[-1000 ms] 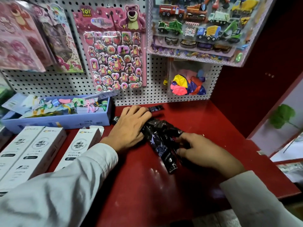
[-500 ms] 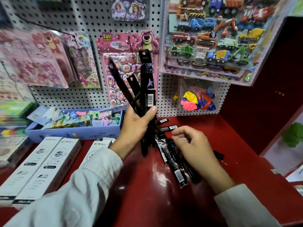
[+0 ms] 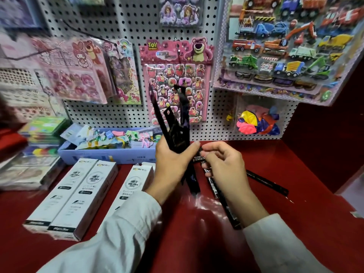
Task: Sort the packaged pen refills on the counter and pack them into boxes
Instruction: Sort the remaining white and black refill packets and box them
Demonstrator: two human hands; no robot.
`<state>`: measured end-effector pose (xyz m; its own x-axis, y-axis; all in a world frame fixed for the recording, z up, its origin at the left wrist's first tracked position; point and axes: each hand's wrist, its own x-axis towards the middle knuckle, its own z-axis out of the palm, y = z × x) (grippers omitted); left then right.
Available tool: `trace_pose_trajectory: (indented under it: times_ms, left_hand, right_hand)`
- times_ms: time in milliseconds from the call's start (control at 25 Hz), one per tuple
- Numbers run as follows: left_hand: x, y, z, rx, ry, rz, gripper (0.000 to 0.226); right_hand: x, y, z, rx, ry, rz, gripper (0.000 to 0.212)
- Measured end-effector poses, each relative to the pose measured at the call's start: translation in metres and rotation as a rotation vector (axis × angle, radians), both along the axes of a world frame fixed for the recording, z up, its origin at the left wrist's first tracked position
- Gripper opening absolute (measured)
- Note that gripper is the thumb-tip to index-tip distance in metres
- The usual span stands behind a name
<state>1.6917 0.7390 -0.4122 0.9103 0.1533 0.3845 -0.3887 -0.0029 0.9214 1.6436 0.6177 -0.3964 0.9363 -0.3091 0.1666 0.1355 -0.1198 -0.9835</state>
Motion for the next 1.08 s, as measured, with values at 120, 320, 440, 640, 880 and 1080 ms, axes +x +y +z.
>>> trace_pose_trajectory:
  times_ms: [120,320,440,640,880,1080]
  left_hand:
    - [-0.007,-0.002,-0.006,0.065,0.024,-0.187,0.032]
    - [-0.017,-0.003,-0.039,0.069,0.096,-0.196,0.029]
    - [-0.012,-0.003,-0.034,0.090,0.118,-0.215,0.037]
    - [-0.017,-0.001,-0.042,0.119,0.047,-0.200,0.047]
    - [-0.022,-0.005,-0.041,0.104,0.058,-0.252,0.042]
    - [-0.019,-0.005,-0.042,0.136,0.030,-0.325,0.054]
  right_hand:
    - [0.000,0.001,-0.001,-0.018,-0.029,0.011,0.034]
    - [0.000,0.010,-0.004,-0.063,-0.025,0.232,0.050]
    - [0.000,0.011,-0.005,-0.175,-0.131,0.198,0.035]
    - [-0.001,0.008,-0.006,-0.122,-0.151,0.161,0.022]
    - [-0.001,0.000,-0.006,-0.198,-0.134,0.192,0.020]
    - [0.002,-0.004,-0.004,-0.167,-0.096,0.126,0.040]
